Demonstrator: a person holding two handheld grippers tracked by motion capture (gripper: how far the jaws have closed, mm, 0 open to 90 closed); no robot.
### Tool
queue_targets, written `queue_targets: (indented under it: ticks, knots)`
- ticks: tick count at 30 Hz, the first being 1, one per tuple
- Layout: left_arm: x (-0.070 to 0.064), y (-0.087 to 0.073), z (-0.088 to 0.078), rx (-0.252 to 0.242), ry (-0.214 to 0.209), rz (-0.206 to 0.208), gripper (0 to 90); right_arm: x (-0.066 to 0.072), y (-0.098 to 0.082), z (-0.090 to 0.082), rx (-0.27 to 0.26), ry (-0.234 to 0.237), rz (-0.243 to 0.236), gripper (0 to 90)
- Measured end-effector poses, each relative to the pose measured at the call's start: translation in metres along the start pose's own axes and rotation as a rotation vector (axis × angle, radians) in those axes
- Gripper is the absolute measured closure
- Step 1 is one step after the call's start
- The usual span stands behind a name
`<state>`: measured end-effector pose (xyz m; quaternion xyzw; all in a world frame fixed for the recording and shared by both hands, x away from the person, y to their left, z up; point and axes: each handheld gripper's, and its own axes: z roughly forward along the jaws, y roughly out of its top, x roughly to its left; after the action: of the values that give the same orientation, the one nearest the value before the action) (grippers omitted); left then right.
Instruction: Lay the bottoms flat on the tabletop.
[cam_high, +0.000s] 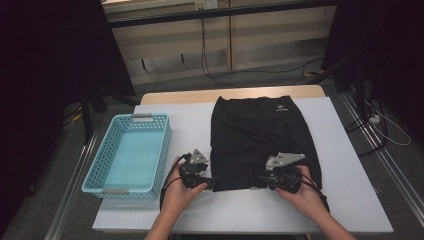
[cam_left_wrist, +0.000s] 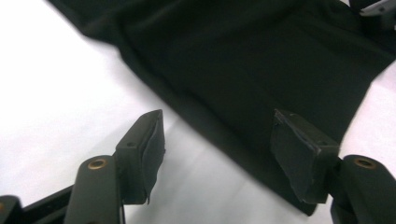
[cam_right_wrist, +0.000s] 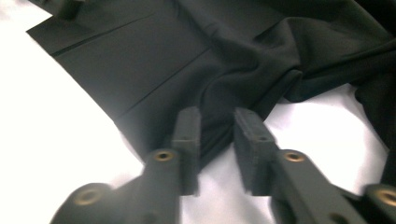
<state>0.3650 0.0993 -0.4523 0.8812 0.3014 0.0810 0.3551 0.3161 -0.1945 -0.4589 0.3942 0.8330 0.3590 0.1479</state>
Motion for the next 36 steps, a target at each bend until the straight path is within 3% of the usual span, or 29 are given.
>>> queue_targets:
  ticks: [2, 6, 12, 18, 23, 26, 36]
  knots:
    - [-0.003, 0.001, 0.001, 0.015, 0.020, 0.024, 40.1, 0.000, -0.001, 0.000, -0.005, 0.002, -0.001, 77.6]
    - [-0.005, 0.001, -0.001, 0.018, -0.005, 0.019, 53.6, 0.002, -0.002, 0.000, -0.010, 0.014, -0.011, 85.7]
    - [-0.008, 0.001, -0.003, 0.036, -0.015, -0.007, 69.9, 0.004, -0.002, 0.000, -0.014, 0.018, -0.011, 88.6]
    - [-0.007, 0.002, -0.005, 0.063, -0.055, -0.076, 88.7, 0.003, -0.002, -0.001, -0.015, 0.029, 0.004, 88.8]
    - [-0.007, 0.005, -0.010, 0.084, -0.079, -0.085, 90.0, 0.004, -0.001, -0.006, -0.023, 0.042, 0.003, 88.9]
    - [-0.010, 0.005, -0.021, 0.082, -0.101, -0.087, 90.0, 0.007, -0.001, -0.014, -0.034, 0.062, -0.005, 89.0]
    - [-0.015, -0.007, -0.050, 0.079, -0.137, -0.091, 90.0, 0.034, -0.005, -0.034, -0.036, 0.122, -0.057, 89.1]
